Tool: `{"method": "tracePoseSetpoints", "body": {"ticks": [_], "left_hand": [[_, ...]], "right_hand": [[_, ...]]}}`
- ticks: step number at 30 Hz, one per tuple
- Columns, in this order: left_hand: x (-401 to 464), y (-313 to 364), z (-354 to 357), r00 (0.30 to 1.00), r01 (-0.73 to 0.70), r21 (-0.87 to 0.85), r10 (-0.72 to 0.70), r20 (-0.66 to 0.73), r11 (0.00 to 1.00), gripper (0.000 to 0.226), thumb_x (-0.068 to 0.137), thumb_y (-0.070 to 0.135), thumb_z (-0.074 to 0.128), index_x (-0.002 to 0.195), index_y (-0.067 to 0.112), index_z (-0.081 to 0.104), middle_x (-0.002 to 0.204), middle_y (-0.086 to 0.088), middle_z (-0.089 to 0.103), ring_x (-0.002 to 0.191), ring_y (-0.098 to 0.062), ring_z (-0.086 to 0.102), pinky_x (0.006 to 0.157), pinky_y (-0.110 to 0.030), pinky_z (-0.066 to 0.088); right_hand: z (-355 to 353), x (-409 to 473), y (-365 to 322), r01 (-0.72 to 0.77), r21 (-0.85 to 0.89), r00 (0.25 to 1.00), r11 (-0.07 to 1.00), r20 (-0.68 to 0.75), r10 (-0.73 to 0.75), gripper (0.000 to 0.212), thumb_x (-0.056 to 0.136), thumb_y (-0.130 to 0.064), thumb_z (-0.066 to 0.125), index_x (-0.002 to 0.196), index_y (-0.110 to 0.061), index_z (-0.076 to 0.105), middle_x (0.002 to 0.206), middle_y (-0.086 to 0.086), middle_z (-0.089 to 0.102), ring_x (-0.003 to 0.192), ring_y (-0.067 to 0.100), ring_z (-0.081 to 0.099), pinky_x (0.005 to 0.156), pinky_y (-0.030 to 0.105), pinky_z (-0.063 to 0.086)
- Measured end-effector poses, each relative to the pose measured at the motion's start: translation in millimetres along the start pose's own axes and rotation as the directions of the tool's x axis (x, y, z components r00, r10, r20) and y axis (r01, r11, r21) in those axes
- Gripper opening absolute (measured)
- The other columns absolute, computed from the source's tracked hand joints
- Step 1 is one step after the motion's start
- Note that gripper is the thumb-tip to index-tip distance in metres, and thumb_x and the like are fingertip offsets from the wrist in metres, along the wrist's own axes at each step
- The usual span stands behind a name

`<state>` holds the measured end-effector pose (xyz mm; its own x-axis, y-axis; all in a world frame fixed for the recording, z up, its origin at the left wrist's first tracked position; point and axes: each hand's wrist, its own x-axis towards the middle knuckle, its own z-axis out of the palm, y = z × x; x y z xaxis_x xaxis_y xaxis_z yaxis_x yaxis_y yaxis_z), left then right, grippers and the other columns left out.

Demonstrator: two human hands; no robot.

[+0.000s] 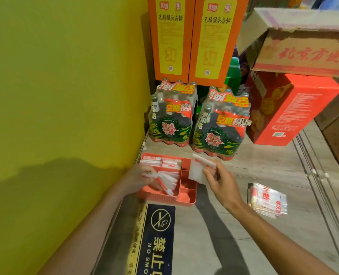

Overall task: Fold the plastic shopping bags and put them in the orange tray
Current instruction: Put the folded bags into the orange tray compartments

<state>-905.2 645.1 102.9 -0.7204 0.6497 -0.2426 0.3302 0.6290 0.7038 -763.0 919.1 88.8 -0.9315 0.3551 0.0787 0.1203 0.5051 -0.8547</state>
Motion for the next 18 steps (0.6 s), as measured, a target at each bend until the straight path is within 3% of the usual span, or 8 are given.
{"method": "tracePoseSetpoints", "body": {"ticks": [2, 4, 9, 12, 14, 18], "left_hand": [[8.9, 1.0, -0.7, 0.997, -0.032, 0.135, 0.021, 0.08, 0.99, 0.023, 0.093, 0.004, 0.059, 0.085, 0.021, 0.073, 0.085, 0.007, 0.07, 0.081, -0.007, 0.064, 0.065, -0.014, 0.043], [18.0, 0.7, 1.2, 0.991, -0.005, 0.22, -0.024, 0.13, 0.976, 0.026, 0.095, 0.005, 0.056, 0.083, 0.024, 0.07, 0.083, 0.009, 0.067, 0.077, -0.002, 0.062, 0.061, -0.013, 0.039], [38.5, -1.7, 14.1, 0.978, -0.002, 0.508, -0.105, 0.181, 0.861, 0.014, 0.09, 0.018, 0.064, 0.09, 0.02, 0.078, 0.089, 0.005, 0.073, 0.084, -0.013, 0.066, 0.068, -0.026, 0.051], [46.5, -3.1, 30.3, 0.974, -0.011, 0.576, -0.123, 0.192, 0.817, 0.009, 0.093, 0.024, 0.065, 0.092, 0.021, 0.074, 0.091, 0.002, 0.071, 0.086, -0.015, 0.064, 0.072, -0.027, 0.048], [47.4, -4.6, 43.8, 0.987, 0.0, 0.587, -0.093, 0.128, 0.81, 0.008, 0.097, 0.025, 0.061, 0.096, 0.02, 0.068, 0.097, 0.002, 0.068, 0.09, -0.016, 0.062, 0.078, -0.029, 0.047], [43.5, -17.0, 67.2, 0.997, 0.03, 0.441, 0.007, -0.082, 0.897, 0.015, 0.097, 0.036, 0.062, 0.096, 0.026, 0.051, 0.099, 0.011, 0.054, 0.096, -0.012, 0.052, 0.088, -0.027, 0.044]], "right_hand": [[-1.8, -1.9, -1.8, 0.0, 0.012, 1.0, 1.0, -0.012, 0.0, 0.027, 0.099, -0.024, 0.063, 0.125, -0.028, 0.058, 0.103, -0.014, 0.068, 0.093, -0.007, 0.062, 0.064, 0.016, 0.053], [-3.1, -3.8, -1.3, 0.0, 0.005, 1.0, 1.0, -0.021, 0.0, 0.03, 0.099, -0.024, 0.063, 0.127, -0.029, 0.058, 0.104, -0.019, 0.067, 0.094, -0.006, 0.063, 0.066, 0.018, 0.055], [-4.2, -7.6, -0.1, -0.01, -0.006, 0.999, 1.0, -0.041, 0.01, 0.028, 0.098, -0.023, 0.064, 0.124, -0.032, 0.057, 0.102, -0.023, 0.065, 0.093, -0.009, 0.063, 0.067, 0.016, 0.054], [-4.1, -9.7, -0.7, -0.009, -0.001, 0.999, 1.0, -0.04, 0.008, 0.031, 0.098, -0.023, 0.064, 0.123, -0.037, 0.055, 0.104, -0.028, 0.063, 0.097, -0.01, 0.062, 0.071, 0.02, 0.058], [-2.4, -10.8, 0.8, -0.015, -0.002, 0.999, 1.0, -0.035, 0.015, 0.03, 0.098, -0.023, 0.065, 0.123, -0.037, 0.055, 0.104, -0.028, 0.063, 0.097, -0.009, 0.063, 0.072, 0.024, 0.059], [4.8, -12.9, 4.4, -0.022, 0.016, 1.0, 1.0, -0.009, 0.022, 0.031, 0.098, -0.022, 0.064, 0.126, -0.032, 0.057, 0.105, -0.024, 0.066, 0.096, -0.007, 0.063, 0.071, 0.024, 0.059]]}}
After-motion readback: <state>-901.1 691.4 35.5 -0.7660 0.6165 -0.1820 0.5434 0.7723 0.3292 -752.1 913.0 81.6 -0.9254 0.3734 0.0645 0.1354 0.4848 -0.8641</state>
